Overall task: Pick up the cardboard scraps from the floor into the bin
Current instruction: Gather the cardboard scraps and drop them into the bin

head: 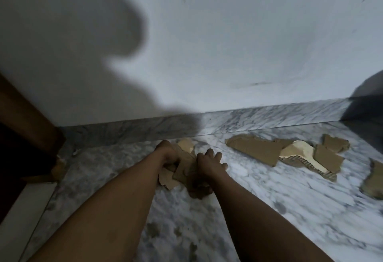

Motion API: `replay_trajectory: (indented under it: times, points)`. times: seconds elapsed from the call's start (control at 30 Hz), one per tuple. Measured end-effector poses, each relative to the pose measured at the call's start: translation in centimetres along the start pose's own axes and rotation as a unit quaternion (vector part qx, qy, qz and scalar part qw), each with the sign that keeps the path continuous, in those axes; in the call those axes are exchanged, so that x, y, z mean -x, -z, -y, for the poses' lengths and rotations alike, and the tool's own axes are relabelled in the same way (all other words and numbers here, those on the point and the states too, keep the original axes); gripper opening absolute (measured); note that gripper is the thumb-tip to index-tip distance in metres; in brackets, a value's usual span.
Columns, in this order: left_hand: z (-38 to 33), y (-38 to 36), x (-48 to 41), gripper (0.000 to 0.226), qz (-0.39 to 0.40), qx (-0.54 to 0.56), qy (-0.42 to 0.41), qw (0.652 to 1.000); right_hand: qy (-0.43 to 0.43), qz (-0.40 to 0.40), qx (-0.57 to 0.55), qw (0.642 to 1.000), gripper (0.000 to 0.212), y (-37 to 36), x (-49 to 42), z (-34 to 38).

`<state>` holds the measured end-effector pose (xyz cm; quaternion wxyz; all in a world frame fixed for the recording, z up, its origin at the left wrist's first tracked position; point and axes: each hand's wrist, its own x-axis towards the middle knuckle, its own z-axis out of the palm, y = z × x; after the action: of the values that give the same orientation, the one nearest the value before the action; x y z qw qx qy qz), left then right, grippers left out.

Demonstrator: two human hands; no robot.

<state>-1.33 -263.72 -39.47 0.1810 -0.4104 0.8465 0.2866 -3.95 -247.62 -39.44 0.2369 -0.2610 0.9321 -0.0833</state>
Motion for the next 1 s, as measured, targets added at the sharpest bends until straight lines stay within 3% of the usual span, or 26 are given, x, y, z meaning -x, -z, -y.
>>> replay_trajectory:
  times: [0.17,0.23,0.33,0.53,0.67,0.83,0.9,1.0]
  points:
    - [-2.0,-0.8,1.6,0.041,-0.029,0.010,-0.002,1.000,-0.002,-0.035,-0.058,0.998,0.048,0.0,2.3,-1.2]
    - [-2.7,-1.5,2.3,0.042,-0.044,0.018,-0.024,0.999,0.012,-0.047,-0.031,0.998,0.039,0.5,3.7,-2.3]
    - [-3.6,-2.2,3.5,0.042,-0.076,-0.077,-0.072,0.992,0.006,-0.056,-0.056,0.997,0.027,1.7,5.9,-5.3]
    - [-8.0,-5.0,3.9,0.059,-0.040,-0.058,-0.194,0.979,-0.117,-0.117,-0.050,0.985,0.041,4.4,11.4,-15.9]
    - [-13.6,-7.8,5.9,0.073,0.000,-0.154,-0.278,0.948,-0.188,-0.133,-0.002,0.973,0.051,5.1,13.9,-21.8]
    - [-17.8,-10.1,7.0,0.076,-0.010,-0.195,-0.310,0.930,-0.118,-0.139,0.097,0.978,0.057,5.5,11.8,-23.3]
    - [-18.2,-10.7,6.4,0.088,0.001,-0.181,-0.279,0.943,-0.097,-0.143,0.124,0.977,0.064,6.1,10.0,-23.7]
    - [-18.9,-11.6,4.3,0.105,0.000,-0.246,-0.251,0.936,-0.095,-0.092,0.125,0.983,0.068,7.8,7.1,-24.8]
